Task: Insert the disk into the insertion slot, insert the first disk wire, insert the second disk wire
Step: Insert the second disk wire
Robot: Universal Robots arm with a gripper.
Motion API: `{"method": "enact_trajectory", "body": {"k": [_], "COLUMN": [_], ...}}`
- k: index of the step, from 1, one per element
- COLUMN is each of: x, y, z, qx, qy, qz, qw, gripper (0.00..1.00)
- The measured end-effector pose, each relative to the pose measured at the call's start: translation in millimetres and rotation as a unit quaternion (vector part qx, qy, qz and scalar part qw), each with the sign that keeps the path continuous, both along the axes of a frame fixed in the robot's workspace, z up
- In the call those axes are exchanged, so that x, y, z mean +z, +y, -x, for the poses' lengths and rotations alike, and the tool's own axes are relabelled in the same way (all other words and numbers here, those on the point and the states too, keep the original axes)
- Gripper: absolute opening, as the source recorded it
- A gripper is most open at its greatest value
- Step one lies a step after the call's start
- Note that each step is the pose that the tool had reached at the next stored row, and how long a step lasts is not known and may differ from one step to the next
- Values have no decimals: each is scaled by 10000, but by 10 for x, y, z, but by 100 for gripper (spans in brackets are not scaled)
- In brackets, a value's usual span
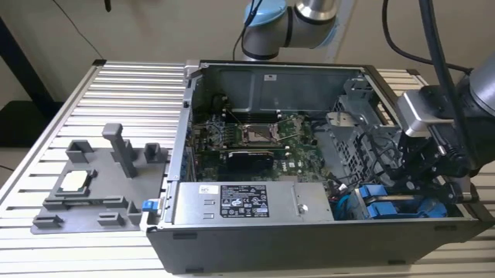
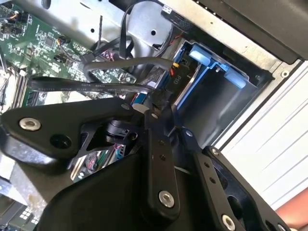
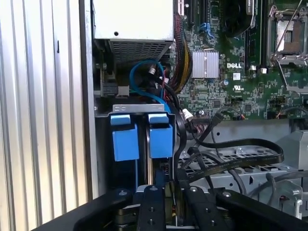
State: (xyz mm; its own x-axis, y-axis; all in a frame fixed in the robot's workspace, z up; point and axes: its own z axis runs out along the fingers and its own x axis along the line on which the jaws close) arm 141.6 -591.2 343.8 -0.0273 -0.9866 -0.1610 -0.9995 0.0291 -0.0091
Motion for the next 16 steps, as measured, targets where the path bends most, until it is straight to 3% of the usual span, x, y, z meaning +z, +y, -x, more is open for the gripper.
{"method": "enact_trajectory", "body": {"k": [3,11,13,16], "x": [99,451,492,495], "y": [0,0,0,0], "z": [0,0,0,0], "qx": [0,0,0,0], "qy": [0,0,0,0], "qz": [-5,-16,-18,-20], "qw": [10000,10000,10000,10000], "gripper": [24,24,24,24]}}
